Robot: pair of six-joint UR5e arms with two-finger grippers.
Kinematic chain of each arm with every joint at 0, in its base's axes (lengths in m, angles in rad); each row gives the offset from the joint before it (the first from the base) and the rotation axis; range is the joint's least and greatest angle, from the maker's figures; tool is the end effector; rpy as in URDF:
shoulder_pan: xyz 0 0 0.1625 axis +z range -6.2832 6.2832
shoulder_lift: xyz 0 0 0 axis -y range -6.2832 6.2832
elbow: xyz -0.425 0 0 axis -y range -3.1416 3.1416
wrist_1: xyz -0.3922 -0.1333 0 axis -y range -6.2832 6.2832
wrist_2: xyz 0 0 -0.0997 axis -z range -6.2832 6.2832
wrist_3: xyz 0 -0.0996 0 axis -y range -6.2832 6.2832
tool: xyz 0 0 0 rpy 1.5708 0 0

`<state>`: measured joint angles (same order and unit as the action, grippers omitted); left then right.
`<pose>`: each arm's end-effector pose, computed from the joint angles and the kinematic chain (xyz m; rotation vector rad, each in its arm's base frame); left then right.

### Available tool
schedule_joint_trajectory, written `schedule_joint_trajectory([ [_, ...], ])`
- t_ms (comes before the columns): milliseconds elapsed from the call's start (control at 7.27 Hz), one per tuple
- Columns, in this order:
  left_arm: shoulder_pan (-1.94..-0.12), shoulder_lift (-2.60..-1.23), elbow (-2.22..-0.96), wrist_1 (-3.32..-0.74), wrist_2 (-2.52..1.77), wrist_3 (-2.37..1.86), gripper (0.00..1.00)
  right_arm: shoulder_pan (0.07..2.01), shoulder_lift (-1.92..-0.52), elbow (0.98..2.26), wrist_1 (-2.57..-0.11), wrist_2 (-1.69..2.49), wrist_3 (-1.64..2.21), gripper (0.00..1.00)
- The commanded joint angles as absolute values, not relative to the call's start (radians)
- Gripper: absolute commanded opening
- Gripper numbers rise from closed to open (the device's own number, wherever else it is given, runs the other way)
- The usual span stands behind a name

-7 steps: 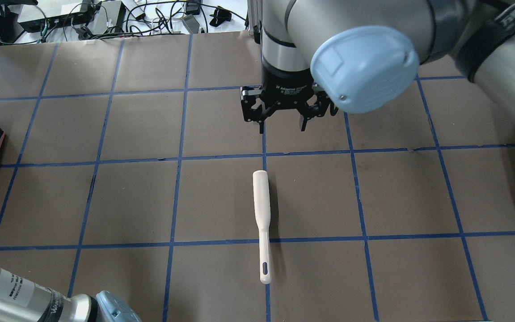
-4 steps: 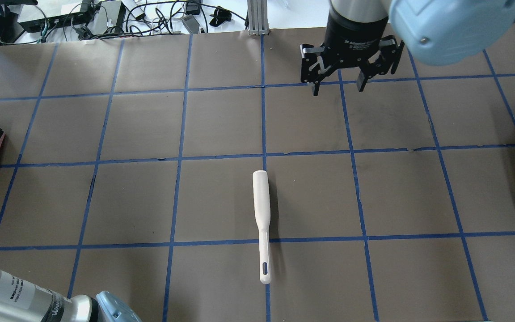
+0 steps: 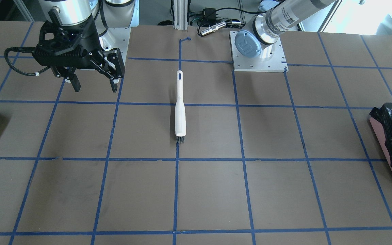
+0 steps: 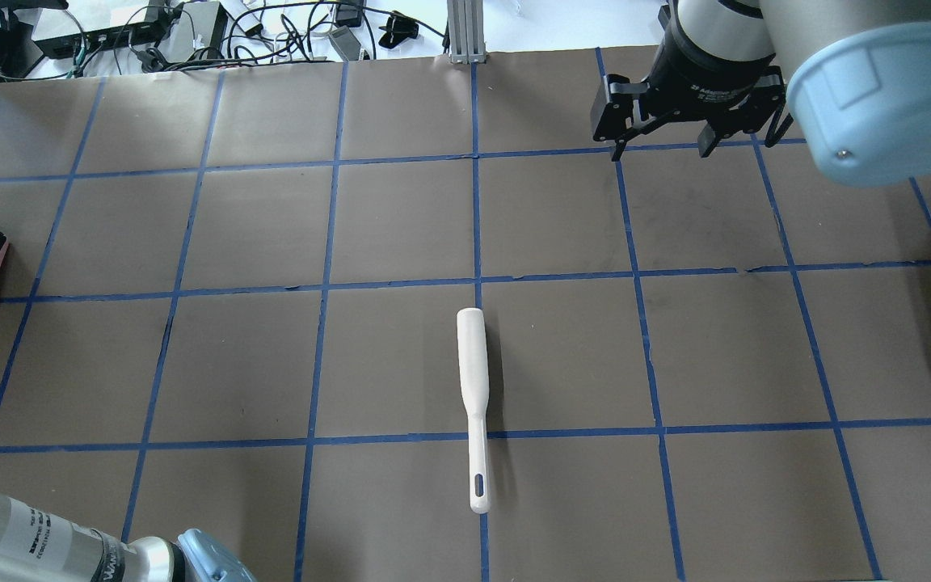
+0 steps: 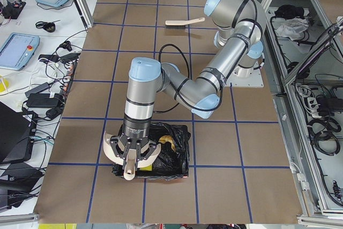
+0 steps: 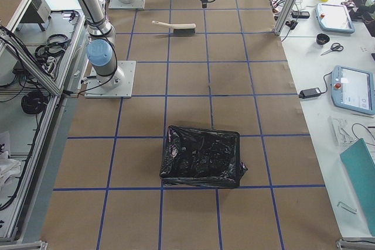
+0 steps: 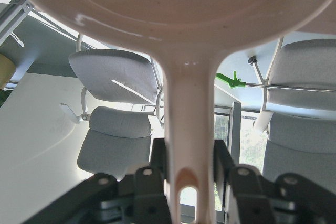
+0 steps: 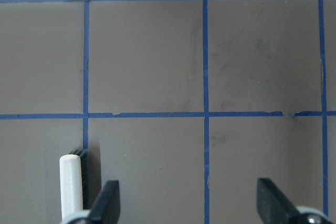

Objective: Sweep and dump trash in nearest bin

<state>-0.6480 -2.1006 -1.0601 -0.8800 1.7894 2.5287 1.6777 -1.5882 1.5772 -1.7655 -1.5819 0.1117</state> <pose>0.5269 -0.5390 0.5077 1.7193 1.7921 0.4028 0.1851 -0.4857 0.5146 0.0093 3.1136 -0.3214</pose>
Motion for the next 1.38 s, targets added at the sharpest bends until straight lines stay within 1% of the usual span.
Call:
schedule_joint_trajectory([
  [0,-0.687,-2.083,-1.068,-0.992,1.692,2.392,0.00,1.646,-1.591,1.554,-1.784,-1.582,0.114,1.00],
  [275,-0.783,-2.074,-1.075,-1.061,1.684,2.230,0.00,1.629,-1.580,1.484,-1.645,-1.572,0.114,1.00],
  [550,-0.854,-2.086,-1.084,-1.092,1.637,2.078,0.00,1.629,-1.575,1.482,-1.621,-1.572,0.109,1.00],
  [688,-0.891,-2.083,-1.126,-1.092,1.634,1.990,0.00,1.631,-1.578,1.483,-1.618,-1.572,0.103,1.00],
  [826,-0.944,-2.062,-1.193,-1.091,1.632,1.894,0.00,1.632,-1.585,1.483,-1.617,-1.575,0.103,1.00],
  [963,-1.007,-2.040,-1.242,-1.089,1.634,1.735,0.00,1.632,-1.586,1.474,-1.568,-1.577,0.104,1.00],
  [1239,-1.061,-2.022,-1.267,-1.104,1.635,1.524,0.00,1.632,-1.588,1.470,-1.529,-1.578,0.104,1.00],
])
